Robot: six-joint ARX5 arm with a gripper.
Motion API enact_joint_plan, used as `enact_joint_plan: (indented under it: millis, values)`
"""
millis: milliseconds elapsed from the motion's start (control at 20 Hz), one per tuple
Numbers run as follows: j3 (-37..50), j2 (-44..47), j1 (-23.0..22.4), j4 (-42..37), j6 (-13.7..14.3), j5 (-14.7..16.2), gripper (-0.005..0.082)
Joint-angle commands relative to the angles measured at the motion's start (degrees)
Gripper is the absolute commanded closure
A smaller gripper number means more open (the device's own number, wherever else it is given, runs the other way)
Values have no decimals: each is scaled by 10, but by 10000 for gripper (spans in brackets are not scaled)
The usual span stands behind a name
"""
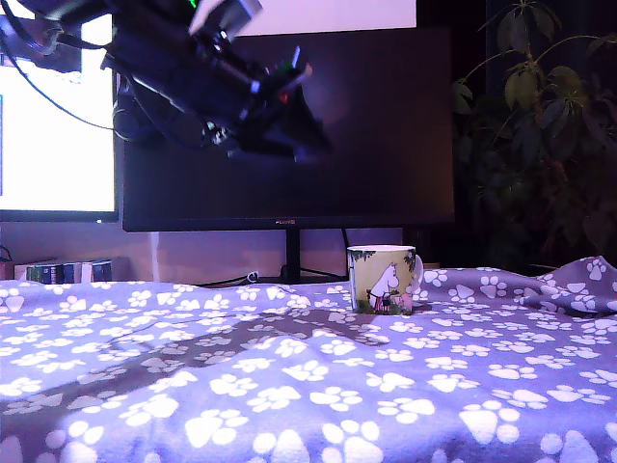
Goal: Pick up the coffee capsules on the table and drop them inside the coffee cup
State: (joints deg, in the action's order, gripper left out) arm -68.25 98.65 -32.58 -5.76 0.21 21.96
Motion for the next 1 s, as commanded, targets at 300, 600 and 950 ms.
enact_joint_plan:
  millis: [300,600,950]
  values:
    - [-102,54,-12,79,4,1,659]
    - [-217,132,-25,170,18,0,659]
    - [-325,206,-30,260,17,-5,659]
